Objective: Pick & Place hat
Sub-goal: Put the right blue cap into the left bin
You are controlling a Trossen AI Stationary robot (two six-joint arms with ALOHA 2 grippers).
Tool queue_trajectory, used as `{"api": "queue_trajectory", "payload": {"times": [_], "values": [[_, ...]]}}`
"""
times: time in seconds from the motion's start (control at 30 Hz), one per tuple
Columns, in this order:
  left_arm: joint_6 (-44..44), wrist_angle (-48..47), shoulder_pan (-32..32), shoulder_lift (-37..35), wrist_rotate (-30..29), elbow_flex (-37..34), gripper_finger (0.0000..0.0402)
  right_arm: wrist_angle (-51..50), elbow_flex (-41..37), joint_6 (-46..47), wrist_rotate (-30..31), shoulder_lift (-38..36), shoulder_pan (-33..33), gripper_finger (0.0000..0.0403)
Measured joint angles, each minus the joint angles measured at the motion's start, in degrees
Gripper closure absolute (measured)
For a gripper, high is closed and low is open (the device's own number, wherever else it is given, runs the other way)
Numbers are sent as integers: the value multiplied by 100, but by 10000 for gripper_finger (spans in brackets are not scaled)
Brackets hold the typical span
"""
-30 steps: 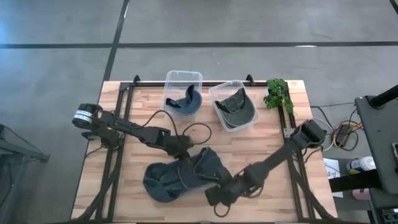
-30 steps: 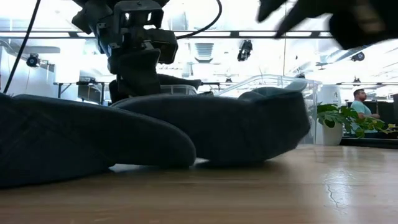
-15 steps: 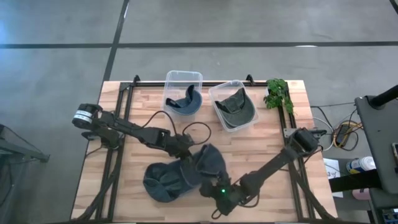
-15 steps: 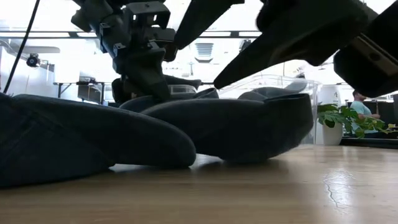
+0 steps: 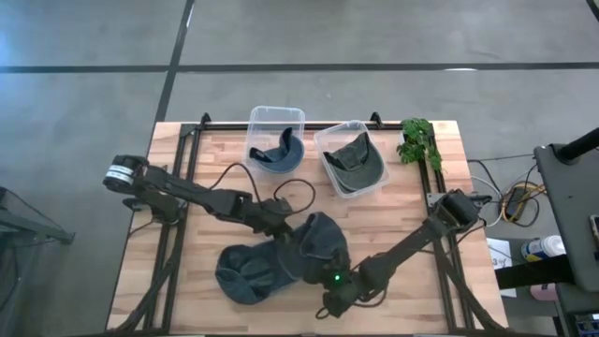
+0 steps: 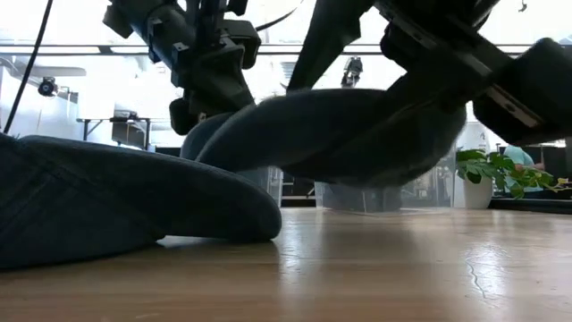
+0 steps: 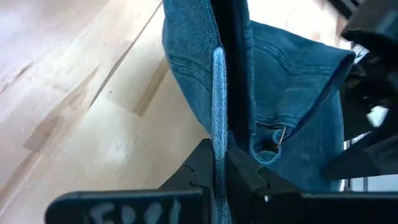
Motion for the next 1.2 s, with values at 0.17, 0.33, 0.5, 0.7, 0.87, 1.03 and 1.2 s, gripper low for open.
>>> {"api": "queue_trajectory", "payload": {"times": [0.17,0.33,0.5,0.7,0.87,1.03,1.2], "values": [[2,5,2,-42,-4,20,378,-3,-2,-7,278,-2,-96,224],[7,-8,2,-42,-290,22,378,-20,31,-88,293,-24,-138,264],[13,-7,-3,-42,-321,22,378,-93,37,-113,304,-24,-109,347],[9,-48,-41,-50,-103,22,378,-303,31,-165,375,-39,-103,386],[-4,-463,-125,-158,-145,31,373,-357,31,-385,371,-160,-76,389],[184,-722,-255,-567,-692,33,335,-579,31,-781,459,-412,-64,389],[302,-835,-345,-1212,-1237,40,285,-823,44,-1302,568,-794,-102,389]]}}
